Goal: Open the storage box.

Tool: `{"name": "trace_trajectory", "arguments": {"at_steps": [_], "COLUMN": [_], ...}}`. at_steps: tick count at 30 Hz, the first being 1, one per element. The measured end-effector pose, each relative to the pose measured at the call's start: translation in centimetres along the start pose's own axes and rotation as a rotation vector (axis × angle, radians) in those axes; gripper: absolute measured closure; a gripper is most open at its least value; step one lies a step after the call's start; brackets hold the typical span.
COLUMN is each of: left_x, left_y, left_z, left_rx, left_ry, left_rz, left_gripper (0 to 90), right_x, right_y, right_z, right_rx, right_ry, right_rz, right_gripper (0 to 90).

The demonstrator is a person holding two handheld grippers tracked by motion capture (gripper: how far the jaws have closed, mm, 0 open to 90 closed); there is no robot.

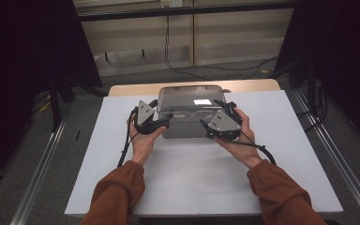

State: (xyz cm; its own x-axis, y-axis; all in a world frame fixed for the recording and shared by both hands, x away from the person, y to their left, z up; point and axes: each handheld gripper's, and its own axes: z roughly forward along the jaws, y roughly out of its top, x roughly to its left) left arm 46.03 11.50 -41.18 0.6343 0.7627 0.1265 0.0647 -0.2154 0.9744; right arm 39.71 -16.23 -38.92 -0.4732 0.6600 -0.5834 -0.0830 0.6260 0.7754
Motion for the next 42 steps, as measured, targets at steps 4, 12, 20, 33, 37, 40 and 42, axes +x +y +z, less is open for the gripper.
{"name": "trace_trajectory", "arguments": {"at_steps": [4, 12, 20, 33, 37, 40, 42], "left_x": [0.0, -0.2, -0.2, 0.1, 0.1, 0.1, 0.2], "left_y": [0.0, 0.0, 0.1, 0.3, 0.4, 0.5, 0.6], "left_z": [0.0, 0.0, 0.0, -0.2, -0.3, -0.3, -0.3], "left_rx": [-0.005, 0.005, 0.006, -0.014, -0.019, -0.027, -0.03], "left_ry": [0.0, -0.001, -0.004, -0.009, -0.008, -0.009, -0.007], "left_rz": [-0.012, -0.006, -0.014, -0.029, -0.028, -0.023, -0.019], "left_gripper": [25.4, 23.8, 23.5, 24.4, 25.0, 25.4, 25.5], "right_x": [-0.6, -1.0, -2.6, -4.0, -4.3, -4.5, -4.5], "right_y": [-0.7, -1.2, -2.2, -3.3, -3.5, -3.4, -3.4], "right_z": [0.1, 0.1, -0.5, -0.6, -0.6, -0.5, -0.4], "right_rx": [-0.004, 0.004, -0.008, -0.03, -0.029, -0.034, -0.036], "right_ry": [0.023, 0.051, 0.052, 0.065, 0.074, 0.097, 0.102], "right_rz": [0.105, 0.17, 0.272, 0.349, 0.367, 0.4, 0.403], "right_gripper": [14.3, 8.3, 13.9, 19.9, 21.0, 27.5, 28.5]}}
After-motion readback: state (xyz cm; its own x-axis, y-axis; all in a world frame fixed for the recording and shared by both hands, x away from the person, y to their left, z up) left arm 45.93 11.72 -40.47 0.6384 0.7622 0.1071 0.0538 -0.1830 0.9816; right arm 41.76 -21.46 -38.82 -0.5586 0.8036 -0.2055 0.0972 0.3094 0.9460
